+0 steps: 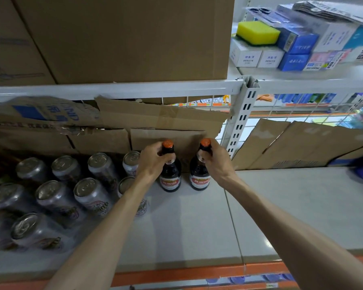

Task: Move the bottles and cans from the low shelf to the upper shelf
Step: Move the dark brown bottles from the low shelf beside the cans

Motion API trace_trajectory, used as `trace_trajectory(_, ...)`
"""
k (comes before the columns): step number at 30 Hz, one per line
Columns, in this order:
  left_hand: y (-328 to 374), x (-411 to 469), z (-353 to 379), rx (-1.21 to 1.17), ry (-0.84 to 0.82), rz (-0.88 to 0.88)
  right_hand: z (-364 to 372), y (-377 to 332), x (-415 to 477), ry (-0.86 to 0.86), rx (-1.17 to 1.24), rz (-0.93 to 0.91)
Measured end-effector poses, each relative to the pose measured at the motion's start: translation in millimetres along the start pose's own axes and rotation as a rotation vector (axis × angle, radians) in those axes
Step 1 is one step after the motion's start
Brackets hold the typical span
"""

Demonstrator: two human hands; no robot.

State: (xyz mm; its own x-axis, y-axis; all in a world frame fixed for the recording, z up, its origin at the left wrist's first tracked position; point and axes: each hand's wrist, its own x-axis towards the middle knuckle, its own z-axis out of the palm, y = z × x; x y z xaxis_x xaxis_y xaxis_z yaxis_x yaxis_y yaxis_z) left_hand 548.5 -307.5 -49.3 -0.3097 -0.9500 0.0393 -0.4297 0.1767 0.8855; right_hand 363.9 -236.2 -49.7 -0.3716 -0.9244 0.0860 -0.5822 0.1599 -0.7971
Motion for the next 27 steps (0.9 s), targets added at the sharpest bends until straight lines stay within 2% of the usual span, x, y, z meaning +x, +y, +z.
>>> trace_trajectory(8,-4.2,-0.6,0.3,0.024,-0.013,0.022,9.2,4.7,-0.3,0.036,0.008,-0.031)
trace_trajectory(14,-4.7,-4.0,2.0,0.002,-0.058,-0.001,0.1,2.1,-0.8,-0.035,-0.014,-0.043)
trace_trajectory(16,-1.4,-5.7,4.6,-0.009,-0.012,-0.008,-2.3,1.5,-4.7,-0.067,-0.001,-0.045)
trace_trajectory(19,0.0,-6.3,4.8,-0.036,0.074,-0.028,-1.5,0.5,-7.0,-0.028,0.054,-0.025)
trace_trajectory(27,-0.9,-10.3,4.2,0.097,0.043,0.009,6.2,-3.7,-3.7,0.073,-0.128,0.024)
